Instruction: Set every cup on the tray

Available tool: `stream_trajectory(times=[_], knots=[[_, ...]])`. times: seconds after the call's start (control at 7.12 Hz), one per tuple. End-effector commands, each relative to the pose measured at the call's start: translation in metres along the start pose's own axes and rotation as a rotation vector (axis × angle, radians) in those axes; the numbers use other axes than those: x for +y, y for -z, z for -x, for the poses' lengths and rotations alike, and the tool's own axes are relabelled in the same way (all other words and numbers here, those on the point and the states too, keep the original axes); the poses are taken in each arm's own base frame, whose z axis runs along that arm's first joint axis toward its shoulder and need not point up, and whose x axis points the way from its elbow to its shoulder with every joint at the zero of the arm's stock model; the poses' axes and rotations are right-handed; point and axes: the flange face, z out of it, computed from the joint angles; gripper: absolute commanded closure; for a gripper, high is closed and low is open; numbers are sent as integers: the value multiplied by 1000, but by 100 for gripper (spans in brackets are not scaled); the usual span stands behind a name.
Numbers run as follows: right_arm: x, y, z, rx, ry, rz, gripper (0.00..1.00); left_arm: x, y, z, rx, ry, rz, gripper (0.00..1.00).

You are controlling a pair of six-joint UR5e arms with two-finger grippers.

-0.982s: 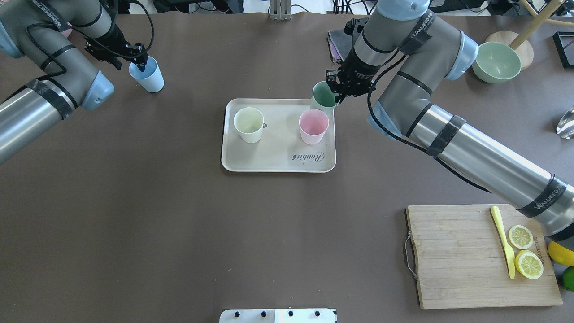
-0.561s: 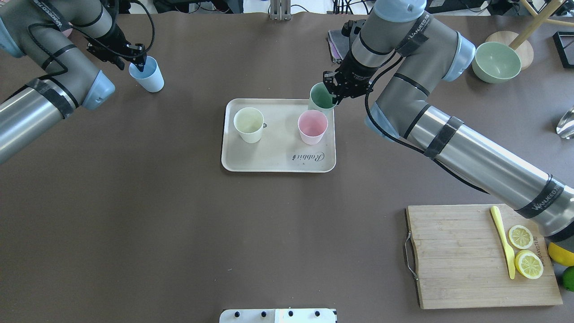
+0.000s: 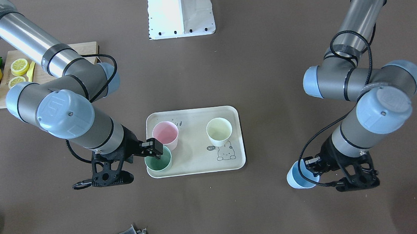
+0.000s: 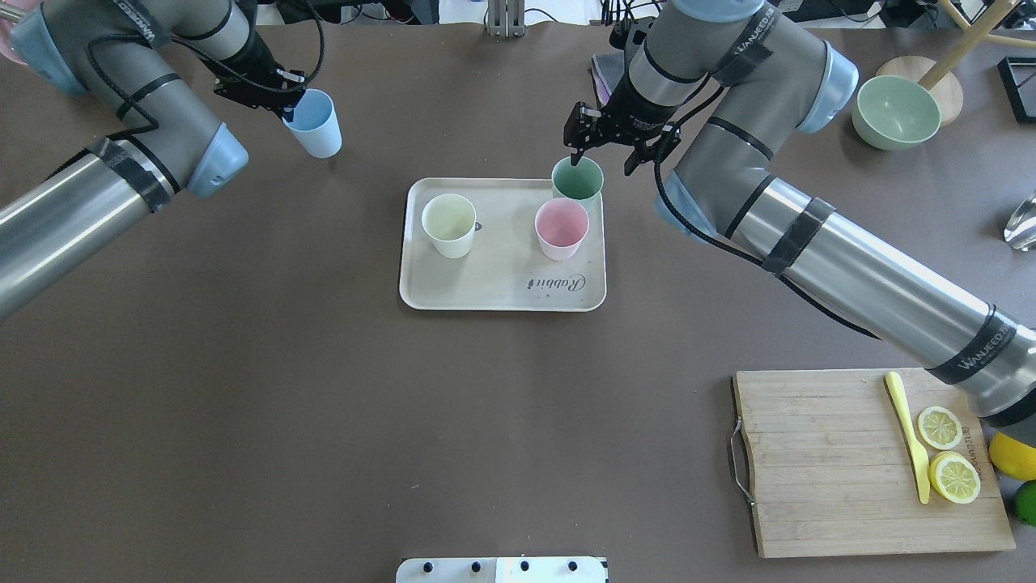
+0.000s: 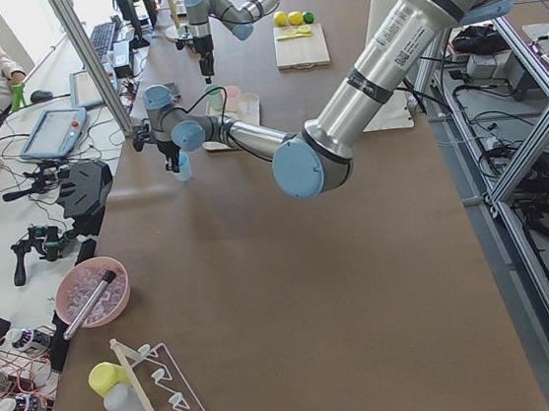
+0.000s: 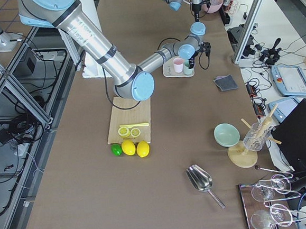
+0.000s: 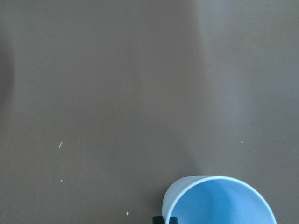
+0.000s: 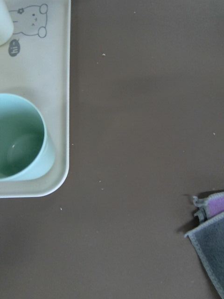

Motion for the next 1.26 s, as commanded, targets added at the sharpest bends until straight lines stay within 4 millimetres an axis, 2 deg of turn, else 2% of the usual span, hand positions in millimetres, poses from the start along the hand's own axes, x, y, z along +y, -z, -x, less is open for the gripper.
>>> stream_trajectory(times=[0.0, 0.14, 0.28, 0.56, 0.7, 0.84, 0.98, 1.12], knots=[[-22, 28, -60, 1, 36, -6, 0, 37, -1, -109, 77, 110, 30, 100], [-23, 29, -66, 3, 33, -7, 0, 56, -2, -134, 96, 129, 36, 100], [-23, 30, -67, 3, 33, -8, 0, 80, -22, -144, 69, 121, 34, 100], [-22, 31, -66, -1, 28, -9, 0, 95, -29, -129, 54, 114, 34, 100], [-17, 37, -65, -6, 27, -13, 0, 97, -27, -127, 54, 114, 36, 86], [-13, 40, -64, -11, 29, -14, 0, 94, -17, -136, 25, 122, 49, 2], [-13, 37, -68, -4, 23, -9, 0, 81, -4, -130, 23, 120, 37, 2], [-21, 46, -87, 12, 3, -11, 0, 69, 19, -112, 41, 74, 62, 2]])
